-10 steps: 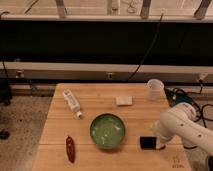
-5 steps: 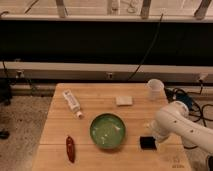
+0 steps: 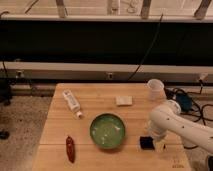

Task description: Place the eraser on the white sponge

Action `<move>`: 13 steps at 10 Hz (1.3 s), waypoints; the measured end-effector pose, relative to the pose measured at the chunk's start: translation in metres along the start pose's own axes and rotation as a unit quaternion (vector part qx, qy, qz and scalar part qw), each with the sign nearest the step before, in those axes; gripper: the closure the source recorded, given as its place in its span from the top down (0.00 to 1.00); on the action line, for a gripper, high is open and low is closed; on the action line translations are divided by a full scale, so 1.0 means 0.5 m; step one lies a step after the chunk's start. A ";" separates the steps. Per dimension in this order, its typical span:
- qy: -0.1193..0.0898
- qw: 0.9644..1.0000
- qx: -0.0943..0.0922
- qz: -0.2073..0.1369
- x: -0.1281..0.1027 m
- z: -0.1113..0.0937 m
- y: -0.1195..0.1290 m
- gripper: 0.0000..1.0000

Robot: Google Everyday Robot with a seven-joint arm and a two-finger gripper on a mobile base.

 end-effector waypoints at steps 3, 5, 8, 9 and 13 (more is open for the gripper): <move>0.009 1.000 -0.010 -0.001 -0.006 0.010 -0.002 0.43; 0.021 1.000 -0.010 -0.005 -0.015 0.006 0.006 0.23; 0.042 0.999 0.005 -0.014 -0.024 -0.023 0.009 0.00; 0.048 0.999 0.017 -0.014 -0.024 -0.055 0.010 0.00; 0.060 0.997 0.044 0.007 0.040 -0.132 0.007 0.00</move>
